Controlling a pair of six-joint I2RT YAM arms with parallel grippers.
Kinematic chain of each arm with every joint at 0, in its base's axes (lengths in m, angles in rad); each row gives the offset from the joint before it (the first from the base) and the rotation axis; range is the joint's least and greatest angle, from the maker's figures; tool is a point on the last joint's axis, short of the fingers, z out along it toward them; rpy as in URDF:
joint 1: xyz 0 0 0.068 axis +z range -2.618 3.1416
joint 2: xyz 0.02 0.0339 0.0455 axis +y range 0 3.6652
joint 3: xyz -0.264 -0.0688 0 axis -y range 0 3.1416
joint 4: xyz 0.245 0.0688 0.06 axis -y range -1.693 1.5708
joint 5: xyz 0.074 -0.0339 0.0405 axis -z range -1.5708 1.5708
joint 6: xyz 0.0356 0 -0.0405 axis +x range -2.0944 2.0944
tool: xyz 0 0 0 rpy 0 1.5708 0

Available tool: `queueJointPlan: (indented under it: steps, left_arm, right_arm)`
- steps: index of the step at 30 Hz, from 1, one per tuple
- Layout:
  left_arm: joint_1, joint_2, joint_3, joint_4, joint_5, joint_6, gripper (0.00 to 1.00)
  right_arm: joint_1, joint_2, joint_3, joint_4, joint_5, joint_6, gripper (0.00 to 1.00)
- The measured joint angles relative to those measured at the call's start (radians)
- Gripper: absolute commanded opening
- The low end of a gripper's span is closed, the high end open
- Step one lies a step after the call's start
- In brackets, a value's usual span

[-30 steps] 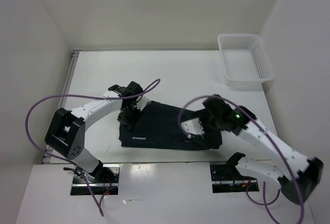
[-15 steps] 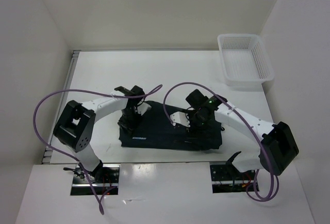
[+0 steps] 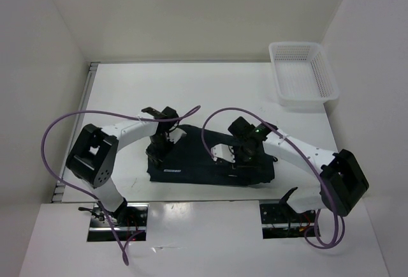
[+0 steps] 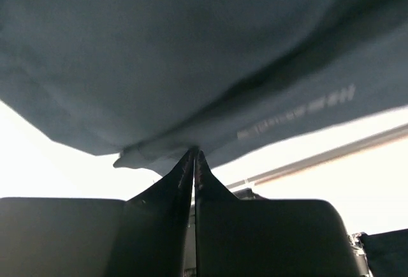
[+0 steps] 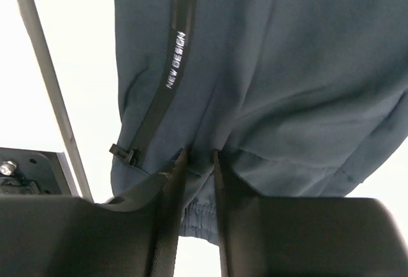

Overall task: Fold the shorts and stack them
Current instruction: Fold the shorts

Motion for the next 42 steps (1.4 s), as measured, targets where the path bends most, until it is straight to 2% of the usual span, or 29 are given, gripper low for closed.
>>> queueJointPlan:
  steps: [5,9,10,11,12,13,15,16,19,25,28,32,36,37,42]
  left_arm:
    - [-0.004,-0.125,-0.005,-0.052,0.015,0.0,0.06]
    - [-0.013,-0.227,-0.042,-0.09,0.011,0.0,0.06]
    - [-0.013,-0.232,-0.049,-0.103,0.009,0.0,0.1]
    - [-0.014,-0.233,-0.055,-0.11,0.008,0.0,0.26]
    - [-0.014,-0.232,-0.06,-0.113,0.004,0.005,0.26]
    - [-0.014,-0.231,-0.061,-0.112,-0.004,0.002,0.42]
    - [-0.015,-0.225,-0.06,-0.088,-0.026,0.0,0.46]
    - [-0.014,-0.216,-0.057,-0.074,-0.039,0.001,0.48]
    - [0.002,-0.147,-0.028,-0.029,-0.072,0.001,0.52]
    - [0.051,-0.053,-0.01,0.051,-0.119,0.0,0.53]
    - [0.051,-0.027,-0.015,0.059,-0.117,0.0,0.5]
    - [0.051,-0.019,-0.019,0.051,-0.081,0.001,0.41]
    - [0.046,-0.019,-0.019,0.026,-0.036,0.001,0.21]
    - [0.045,-0.019,-0.019,0.023,-0.029,-0.001,0.12]
    - [0.044,-0.02,-0.019,-0.002,-0.008,0.001,0.04]
  right_arm:
    - [0.083,-0.005,0.0,-0.014,0.004,-0.008,0.03]
    - [0.161,-0.023,0.0,-0.039,0.001,-0.03,0.01]
    - [0.178,-0.027,0.0,-0.044,0.001,-0.039,0.04]
    - [0.196,-0.031,0.0,-0.05,0.0,-0.048,0.09]
    - [0.211,-0.035,0.0,-0.057,-0.001,-0.055,0.11]
    - [0.221,-0.039,0.0,-0.063,-0.001,-0.061,0.22]
    - [0.232,-0.045,0.0,-0.064,0.001,-0.053,0.22]
    - [0.234,-0.048,0.0,-0.062,0.003,-0.049,0.26]
    - [0.234,-0.061,0.0,-0.061,0.012,-0.037,0.26]
    - [0.234,-0.106,0.0,-0.061,0.01,-0.018,0.26]
    - [0.234,-0.111,-0.001,-0.06,0.009,-0.013,0.26]
    - [0.234,-0.112,-0.006,-0.06,0.01,-0.011,0.26]
    - [0.234,-0.112,-0.007,-0.06,0.01,-0.011,0.26]
    - [0.234,-0.111,-0.007,-0.06,0.01,-0.011,0.26]
    - [0.234,-0.111,-0.007,-0.055,0.011,-0.012,0.1]
